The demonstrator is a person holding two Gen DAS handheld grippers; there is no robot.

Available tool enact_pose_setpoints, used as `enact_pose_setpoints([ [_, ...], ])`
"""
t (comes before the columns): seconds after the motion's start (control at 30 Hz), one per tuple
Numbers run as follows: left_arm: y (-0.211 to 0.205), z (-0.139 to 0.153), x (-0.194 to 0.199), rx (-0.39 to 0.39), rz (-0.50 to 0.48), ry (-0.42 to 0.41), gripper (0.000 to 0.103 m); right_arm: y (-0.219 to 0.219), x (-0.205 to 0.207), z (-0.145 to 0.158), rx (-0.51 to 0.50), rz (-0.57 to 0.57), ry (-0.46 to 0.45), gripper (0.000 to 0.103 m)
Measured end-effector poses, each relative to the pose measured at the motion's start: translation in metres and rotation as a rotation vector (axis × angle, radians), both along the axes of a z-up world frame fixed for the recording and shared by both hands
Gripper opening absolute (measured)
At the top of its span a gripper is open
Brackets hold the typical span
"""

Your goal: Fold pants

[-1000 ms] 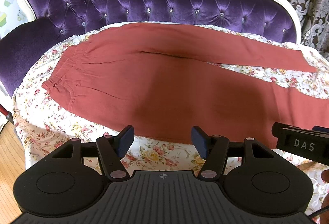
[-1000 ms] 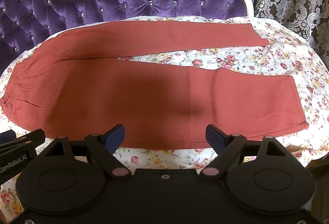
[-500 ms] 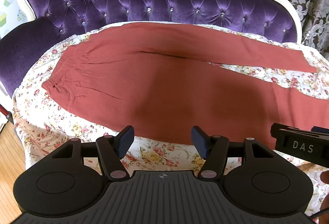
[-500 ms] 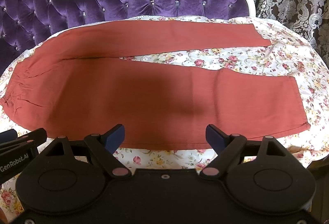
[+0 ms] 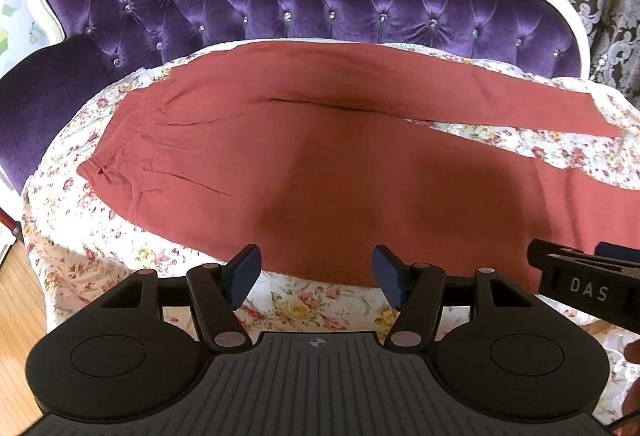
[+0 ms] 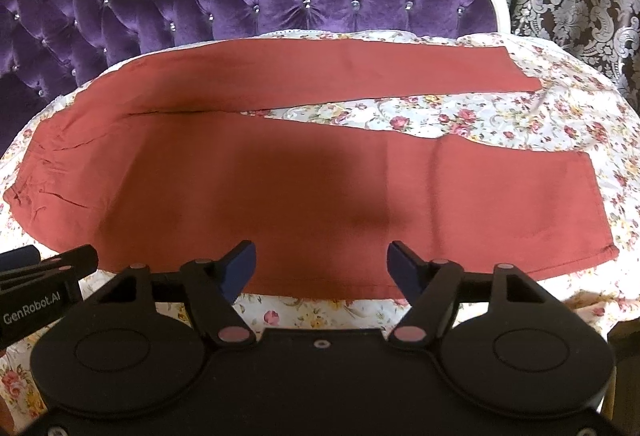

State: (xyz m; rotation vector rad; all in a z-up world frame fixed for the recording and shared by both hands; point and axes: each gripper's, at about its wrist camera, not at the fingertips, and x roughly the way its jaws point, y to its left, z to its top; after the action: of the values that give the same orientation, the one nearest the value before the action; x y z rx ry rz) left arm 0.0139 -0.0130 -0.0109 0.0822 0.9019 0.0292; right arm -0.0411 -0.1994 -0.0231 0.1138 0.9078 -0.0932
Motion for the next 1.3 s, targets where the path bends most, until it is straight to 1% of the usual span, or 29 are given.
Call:
enact_pose_setpoints([
  [0.13, -0.002, -0.003, 0.008, 0.008, -0.001, 0.009, 0.06, 0.0, 0.006, -0.002, -0.016, 0.006, -0.008, 0.074],
  [0.43, -0.006, -0.014, 0.03, 0.025, -0.002, 0.046, 0.06, -0.002, 0.026, -0.012, -0.014, 0.023, 0.016, 0.074],
  [0.47, -0.006, -0.016, 0.033, 0.026, -0.002, 0.051, 0.06, -0.002, 0.029, -0.014, -0.014, 0.026, 0.016, 0.073],
  [0.5, -0.005, -0.018, 0.037, 0.027, -0.002, 0.056, 0.06, -0.002, 0.03, -0.016, -0.013, 0.033, 0.009, 0.069],
  [0.57, -0.005, -0.022, 0.045, 0.033, -0.005, 0.063, 0.06, -0.004, 0.036, -0.02, -0.007, 0.051, -0.006, 0.066],
  [0.63, -0.003, -0.026, 0.055, 0.04, -0.002, 0.07, 0.06, -0.006, 0.048, -0.023, 0.003, 0.082, -0.002, 0.066],
  [0.7, 0.0, -0.03, 0.069, 0.039, -0.001, 0.07, 0.06, -0.008, 0.066, -0.024, 0.001, 0.135, 0.001, 0.066],
  [0.73, 0.001, -0.031, 0.076, 0.042, 0.001, 0.07, 0.06, -0.01, 0.075, -0.024, 0.005, 0.183, -0.022, 0.066],
  [0.77, 0.003, -0.032, 0.083, 0.046, 0.003, 0.067, 0.06, -0.013, 0.083, -0.022, 0.016, 0.238, -0.063, 0.066],
  [0.83, 0.005, -0.034, 0.1, 0.055, 0.001, 0.061, 0.06, -0.017, 0.103, -0.018, 0.028, 0.305, -0.141, 0.069],
  [0.87, 0.006, -0.036, 0.108, 0.06, 0.003, 0.06, 0.06, -0.018, 0.117, -0.016, 0.018, 0.324, -0.159, 0.075],
  [0.9, 0.008, -0.038, 0.118, 0.064, 0.006, 0.062, 0.06, -0.017, 0.134, -0.014, -0.001, 0.345, -0.167, 0.077],
  [1.0, 0.013, -0.046, 0.144, 0.061, 0.01, 0.077, 0.06, -0.012, 0.186, -0.013, -0.071, 0.432, -0.184, 0.077],
  [1.07, 0.016, -0.052, 0.159, 0.054, 0.012, 0.093, 0.06, -0.008, 0.221, -0.015, -0.093, 0.475, -0.189, 0.075],
  [1.1, 0.018, -0.056, 0.165, 0.048, 0.011, 0.1, 0.06, -0.006, 0.24, -0.017, -0.102, 0.498, -0.19, 0.072],
  [1.13, 0.02, -0.06, 0.169, 0.048, 0.013, 0.11, 0.06, -0.003, 0.254, -0.019, -0.109, 0.524, -0.196, 0.069],
  [1.17, 0.021, -0.064, 0.174, 0.049, 0.015, 0.122, 0.06, 0.0, 0.269, -0.023, -0.125, 0.552, -0.203, 0.063],
  [1.23, 0.025, -0.073, 0.18, 0.041, 0.018, 0.152, 0.06, 0.007, 0.295, -0.032, -0.162, 0.605, -0.208, 0.061],
  [1.27, 0.028, -0.078, 0.182, 0.024, 0.021, 0.166, 0.061, 0.009, 0.308, -0.037, -0.18, 0.631, -0.207, 0.061],
  [1.3, 0.031, -0.078, 0.181, 0.006, 0.027, 0.156, 0.062, 0.013, 0.319, -0.041, -0.19, 0.657, -0.206, 0.061],
])
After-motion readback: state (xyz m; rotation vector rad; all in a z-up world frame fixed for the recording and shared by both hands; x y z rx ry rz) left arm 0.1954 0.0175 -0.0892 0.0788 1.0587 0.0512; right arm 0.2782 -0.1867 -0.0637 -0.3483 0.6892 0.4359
